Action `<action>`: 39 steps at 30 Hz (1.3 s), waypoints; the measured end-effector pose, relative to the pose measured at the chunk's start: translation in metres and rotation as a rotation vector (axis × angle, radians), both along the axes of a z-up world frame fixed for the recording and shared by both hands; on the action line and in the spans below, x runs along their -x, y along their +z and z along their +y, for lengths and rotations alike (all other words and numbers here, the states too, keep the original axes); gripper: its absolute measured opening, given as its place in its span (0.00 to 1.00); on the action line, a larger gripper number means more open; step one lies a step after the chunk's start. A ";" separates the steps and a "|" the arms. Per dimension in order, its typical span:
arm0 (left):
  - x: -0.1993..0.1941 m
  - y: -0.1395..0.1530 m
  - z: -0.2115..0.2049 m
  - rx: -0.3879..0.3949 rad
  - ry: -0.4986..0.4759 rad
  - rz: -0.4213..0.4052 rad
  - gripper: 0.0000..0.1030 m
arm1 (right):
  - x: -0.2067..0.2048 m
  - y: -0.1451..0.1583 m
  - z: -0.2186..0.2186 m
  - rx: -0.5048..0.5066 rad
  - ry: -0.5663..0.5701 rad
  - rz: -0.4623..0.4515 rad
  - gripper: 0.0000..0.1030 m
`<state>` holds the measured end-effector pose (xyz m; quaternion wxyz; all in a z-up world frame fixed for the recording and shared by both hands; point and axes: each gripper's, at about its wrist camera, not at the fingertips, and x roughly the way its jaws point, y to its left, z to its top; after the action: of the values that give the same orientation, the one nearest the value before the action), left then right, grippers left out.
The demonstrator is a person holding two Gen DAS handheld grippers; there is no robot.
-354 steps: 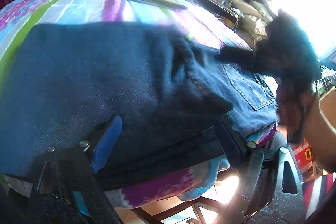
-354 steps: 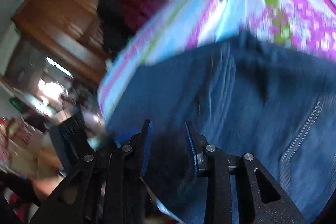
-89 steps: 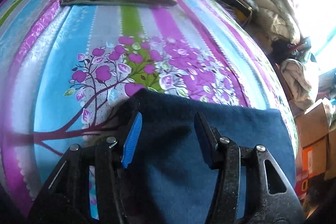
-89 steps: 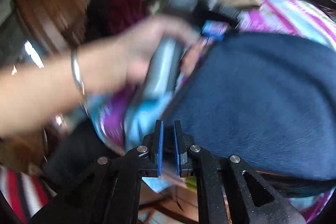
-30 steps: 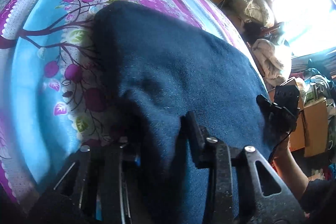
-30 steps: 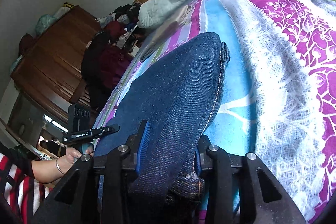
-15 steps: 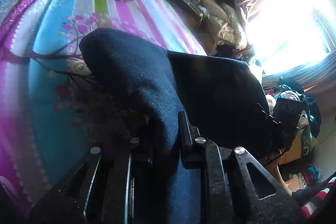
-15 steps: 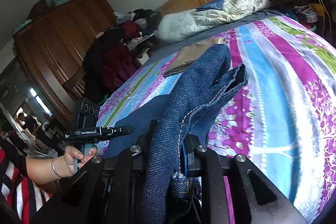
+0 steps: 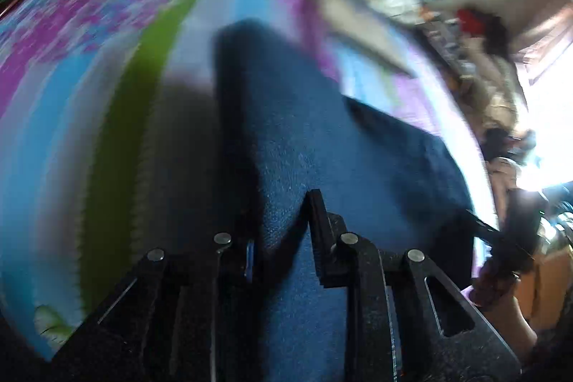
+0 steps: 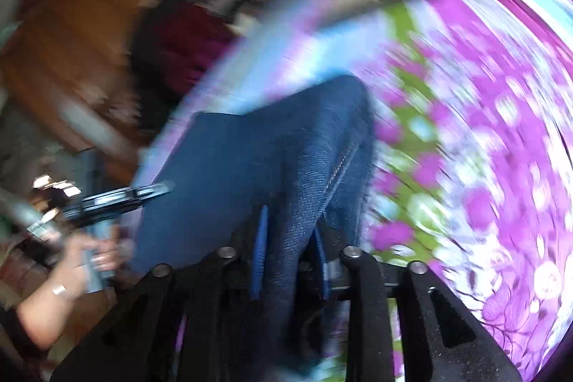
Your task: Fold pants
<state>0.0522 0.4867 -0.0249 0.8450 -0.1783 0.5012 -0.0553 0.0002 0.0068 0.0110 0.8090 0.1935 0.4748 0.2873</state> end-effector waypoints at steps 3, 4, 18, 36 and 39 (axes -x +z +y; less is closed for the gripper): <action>0.032 -0.009 0.042 0.039 0.144 -0.053 0.15 | 0.018 0.001 -0.022 -0.023 -0.042 -0.033 0.38; 0.047 -0.006 0.051 0.025 0.173 -0.084 0.15 | 0.025 0.007 -0.028 0.015 -0.047 -0.062 0.39; 0.086 -0.042 -0.074 0.184 -0.281 -0.173 0.29 | 0.085 0.009 0.047 0.082 0.184 -0.189 0.13; 0.091 -0.038 -0.079 0.143 -0.291 -0.169 0.31 | 0.093 0.030 0.097 0.198 0.293 -0.200 0.14; 0.094 -0.026 -0.079 0.146 -0.207 -0.131 0.37 | 0.087 0.045 0.103 0.311 0.239 -0.199 0.43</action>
<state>-0.0416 0.4074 -0.0505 0.8505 -0.1825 0.4552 -0.1899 -0.0872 0.1095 0.0558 0.8322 -0.0206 0.4509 0.3221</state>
